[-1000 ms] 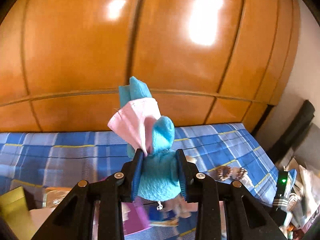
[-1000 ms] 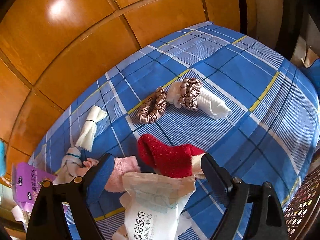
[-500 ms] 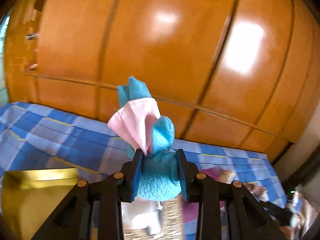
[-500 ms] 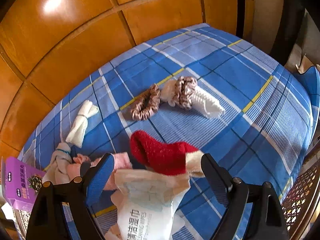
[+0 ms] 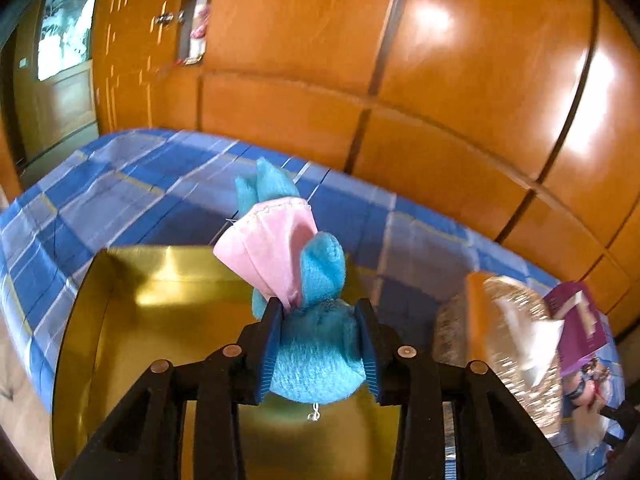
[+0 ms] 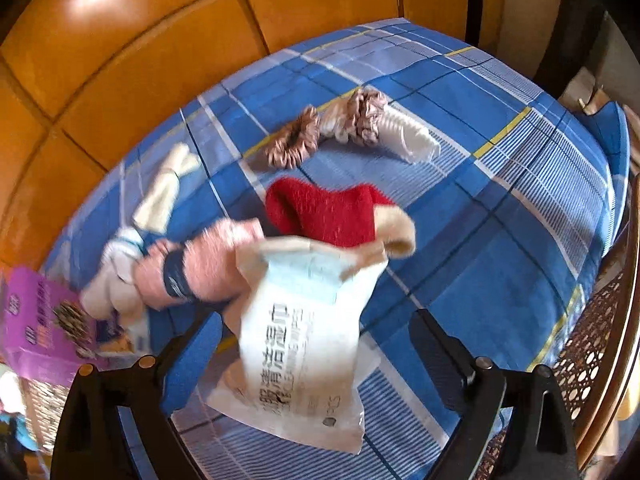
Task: Organize soft objects
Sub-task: 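Carry the plush toy to the gold tray while the right gripper grasps the white wipes pack, then release the plush toy in the tray while the right gripper drops the wipes pack beside it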
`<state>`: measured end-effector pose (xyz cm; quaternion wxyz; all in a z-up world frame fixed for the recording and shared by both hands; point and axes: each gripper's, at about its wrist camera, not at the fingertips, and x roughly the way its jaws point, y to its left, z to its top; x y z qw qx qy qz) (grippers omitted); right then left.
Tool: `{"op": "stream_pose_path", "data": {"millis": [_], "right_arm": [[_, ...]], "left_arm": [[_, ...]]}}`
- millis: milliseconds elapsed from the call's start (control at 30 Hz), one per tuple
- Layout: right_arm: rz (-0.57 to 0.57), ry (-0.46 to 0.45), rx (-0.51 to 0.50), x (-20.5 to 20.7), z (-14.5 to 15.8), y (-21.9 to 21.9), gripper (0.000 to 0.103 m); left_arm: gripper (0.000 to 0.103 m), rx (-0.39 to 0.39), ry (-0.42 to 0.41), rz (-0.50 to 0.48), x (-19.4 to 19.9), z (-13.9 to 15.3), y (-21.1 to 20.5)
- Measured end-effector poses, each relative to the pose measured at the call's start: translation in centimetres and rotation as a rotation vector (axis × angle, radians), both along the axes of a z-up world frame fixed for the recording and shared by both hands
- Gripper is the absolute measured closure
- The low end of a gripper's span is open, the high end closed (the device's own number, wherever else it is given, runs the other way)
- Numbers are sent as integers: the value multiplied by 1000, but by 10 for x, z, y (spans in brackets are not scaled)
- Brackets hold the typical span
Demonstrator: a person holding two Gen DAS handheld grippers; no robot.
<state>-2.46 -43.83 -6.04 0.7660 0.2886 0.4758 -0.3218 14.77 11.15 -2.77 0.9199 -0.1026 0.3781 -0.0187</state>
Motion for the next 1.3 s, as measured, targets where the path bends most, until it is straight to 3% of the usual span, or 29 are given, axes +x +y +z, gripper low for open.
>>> {"op": "stream_pose_path", "data": {"millis": [67,100,167,267,500,667,900,1300], "right_arm": [[11,25,-6,2,-4,7,13],[21,31,-13,3,-6,11,31],[21,55,-24,5,-10,15,50],[30,55,-52,4,-12,18,52],[52,57,-66,7,-12,20,52],[63,7,-42,3,-5,22,55],[111,-32,-120,10,21,30,55],[234,-92,-189,75,72,39,55]], "left_arm": [[61,20,27,-1,-1,-11,4],[58,35,33,1,-3,-16,3],[53,51,39,-6,-5,-20,0],[39,75,22,-1,-17,-18,-3],[26,136,-25,-11,-38,-3,-17],[24,180,-51,-38,-55,2,-24],[21,195,-81,-56,-75,9,-27],[14,184,-73,-78,-92,6,-24]]}}
